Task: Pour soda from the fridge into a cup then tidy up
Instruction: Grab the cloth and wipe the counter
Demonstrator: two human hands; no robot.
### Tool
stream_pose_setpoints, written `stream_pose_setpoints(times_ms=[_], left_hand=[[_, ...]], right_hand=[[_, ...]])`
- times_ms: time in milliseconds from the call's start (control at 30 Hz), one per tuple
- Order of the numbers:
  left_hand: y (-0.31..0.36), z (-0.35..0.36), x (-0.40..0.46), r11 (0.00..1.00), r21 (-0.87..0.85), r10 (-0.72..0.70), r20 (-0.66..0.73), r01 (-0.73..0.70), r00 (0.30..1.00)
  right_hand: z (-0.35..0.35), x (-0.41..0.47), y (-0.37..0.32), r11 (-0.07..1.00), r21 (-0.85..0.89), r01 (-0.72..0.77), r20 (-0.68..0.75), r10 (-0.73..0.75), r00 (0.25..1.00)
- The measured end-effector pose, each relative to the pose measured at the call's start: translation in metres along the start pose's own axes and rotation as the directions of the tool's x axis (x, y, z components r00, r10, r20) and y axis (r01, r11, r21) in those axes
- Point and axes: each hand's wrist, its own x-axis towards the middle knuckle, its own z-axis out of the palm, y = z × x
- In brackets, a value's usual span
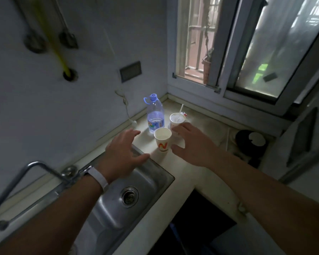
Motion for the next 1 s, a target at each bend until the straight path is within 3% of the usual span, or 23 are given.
stream_pose_setpoints(times_ms=[133, 533, 800, 1000], left_hand=[[0.005, -0.025, -0.047, 0.979, 0.198, -0.032, -0.061, 0.043, 0.998], [-0.028, -0.087, -0.209, 0.927, 0.211, -0.265, -0.214, 0.309, 0.94], [-0.074, -0.129, -0.332, 0.847, 0.153, -0.441, -0.334, 0.509, 0.833], [-0.114, -0.172, -0.467, 0.749, 0.118, -0.564, -0.403, 0.652, 0.721]], right_hand=[[-0.012, -0.021, -0.031, 0.996, -0.027, 0.08, -0.008, -0.08, 0.997], [0.016, -0.072, -0.156, 0.952, 0.049, 0.303, 0.187, -0.307, 0.933], [0.041, -0.1, -0.261, 0.86, 0.084, 0.504, 0.263, -0.507, 0.821], [0.091, -0.139, -0.39, 0.77, 0.155, 0.619, 0.322, -0.632, 0.705]])
